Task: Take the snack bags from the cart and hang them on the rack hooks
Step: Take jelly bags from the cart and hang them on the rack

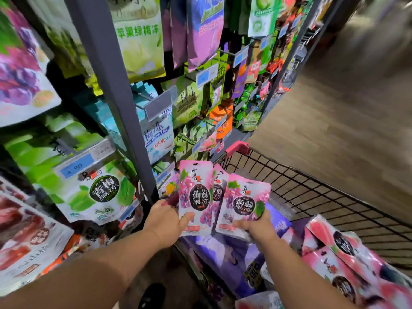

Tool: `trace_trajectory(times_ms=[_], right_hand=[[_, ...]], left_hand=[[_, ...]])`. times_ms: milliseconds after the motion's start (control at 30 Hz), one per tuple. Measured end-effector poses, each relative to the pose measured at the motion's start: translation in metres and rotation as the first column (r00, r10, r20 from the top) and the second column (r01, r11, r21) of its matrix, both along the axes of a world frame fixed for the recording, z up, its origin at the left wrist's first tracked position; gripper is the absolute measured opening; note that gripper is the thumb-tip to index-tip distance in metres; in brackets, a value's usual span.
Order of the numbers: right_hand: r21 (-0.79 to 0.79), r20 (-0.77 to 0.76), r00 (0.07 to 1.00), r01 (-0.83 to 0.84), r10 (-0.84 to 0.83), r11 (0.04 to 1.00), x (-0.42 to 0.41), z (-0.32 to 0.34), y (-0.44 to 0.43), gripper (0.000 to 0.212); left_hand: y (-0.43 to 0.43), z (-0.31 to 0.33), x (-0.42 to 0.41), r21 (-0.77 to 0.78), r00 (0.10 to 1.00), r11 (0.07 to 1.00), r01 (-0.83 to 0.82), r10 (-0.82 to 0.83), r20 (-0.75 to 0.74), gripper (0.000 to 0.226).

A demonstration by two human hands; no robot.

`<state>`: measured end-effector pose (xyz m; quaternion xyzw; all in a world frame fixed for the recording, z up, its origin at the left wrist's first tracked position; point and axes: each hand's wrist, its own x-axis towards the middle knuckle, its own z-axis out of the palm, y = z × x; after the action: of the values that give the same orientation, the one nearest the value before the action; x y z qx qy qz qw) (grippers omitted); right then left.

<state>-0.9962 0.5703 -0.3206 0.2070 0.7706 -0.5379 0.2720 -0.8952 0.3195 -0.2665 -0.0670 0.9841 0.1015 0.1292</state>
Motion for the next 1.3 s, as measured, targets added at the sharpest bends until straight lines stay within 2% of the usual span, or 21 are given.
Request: trace_trajectory(times_ms=[67,100,233,300,367,433,533,633,667,767,867,900,933,1033,1067,1167,1300], right_hand=[[-0.061,-0.052,0.999,0.005,-0.008,0.998,-0.006,-0.004,0.010,0.125],[-0.092,-0.066,0.998,-0.002,-0.004,0.996,-0.010,-0.001,0.014,0.121],[-0.183,-0.162,0.986,-0.069,0.039,0.981,0.001,0.073,0.006,0.062],[-0.245,-0.209,0.977,-0.088,0.036,0.966,0.003,0.093,0.003,0.056],[-0.314,-0.257,0.965,-0.125,0.043,0.941,0.005,0.111,-0.001,0.061],[-0.362,-0.286,0.956,-0.174,0.068,0.916,0.007,0.127,-0.007,0.066],[-0.402,-0.340,0.935,-0.243,0.102,0.883,0.008,0.148,-0.023,0.070],[-0.386,-0.413,0.893,-0.351,0.180,0.853,0.009,0.167,-0.047,0.094],[-0.378,-0.435,0.876,-0.388,0.208,0.841,0.010,0.173,-0.054,0.096],[-0.375,-0.481,0.836,-0.469,0.265,0.800,0.009,0.186,-0.075,0.088],[-0.348,-0.524,0.786,-0.549,0.328,0.759,0.013,0.202,-0.098,0.093],[-0.339,-0.534,0.771,-0.571,0.346,0.748,0.013,0.205,-0.105,0.095],[-0.327,-0.539,0.759,-0.587,0.364,0.740,0.014,0.209,-0.111,0.095],[-0.310,-0.548,0.725,-0.640,0.418,0.703,0.015,0.219,-0.128,0.101],[-0.301,-0.555,0.709,-0.659,0.435,0.689,0.016,0.224,-0.133,0.105],[-0.313,-0.577,0.673,-0.706,0.462,0.636,0.020,0.240,-0.149,0.092],[-0.293,-0.621,0.629,-0.740,0.469,0.605,0.023,0.258,-0.170,0.124]], left_hand=[[-0.002,0.004,0.002,0.037,0.998,0.999,-0.012,0.009,0.068,0.092],[-0.002,0.006,0.003,0.061,0.996,0.998,-0.028,0.022,0.086,0.084],[-0.001,0.020,0.005,0.263,0.973,0.946,-0.189,0.145,0.177,0.056],[-0.003,0.025,0.006,0.384,0.946,0.869,-0.313,0.247,0.210,0.063],[-0.010,0.028,0.004,0.482,0.920,0.783,-0.393,0.342,0.194,0.076],[-0.015,0.037,0.004,0.560,0.911,0.725,-0.400,0.383,0.154,0.077],[-0.024,0.065,0.013,0.633,0.883,0.652,-0.417,0.455,0.113,0.055],[-0.037,0.086,0.028,0.669,0.843,0.601,-0.438,0.533,0.073,0.038],[-0.043,0.091,0.034,0.660,0.832,0.605,-0.445,0.552,0.055,0.037],[-0.057,0.108,0.053,0.643,0.800,0.605,-0.470,0.600,0.020,0.052],[-0.072,0.125,0.072,0.715,0.744,0.516,-0.471,0.668,0.008,0.085],[-0.076,0.133,0.078,0.740,0.728,0.492,-0.458,0.686,-0.005,0.091],[-0.079,0.139,0.082,0.766,0.724,0.482,-0.425,0.689,-0.033,0.088],[-0.081,0.164,0.100,0.780,0.695,0.509,-0.364,0.706,-0.136,0.041],[-0.087,0.167,0.104,0.779,0.691,0.523,-0.347,0.704,-0.165,0.038],[-0.099,0.185,0.118,0.760,0.674,0.565,-0.321,0.700,-0.235,0.039],[-0.116,0.207,0.124,0.742,0.619,0.602,-0.295,0.712,-0.333,0.047]])
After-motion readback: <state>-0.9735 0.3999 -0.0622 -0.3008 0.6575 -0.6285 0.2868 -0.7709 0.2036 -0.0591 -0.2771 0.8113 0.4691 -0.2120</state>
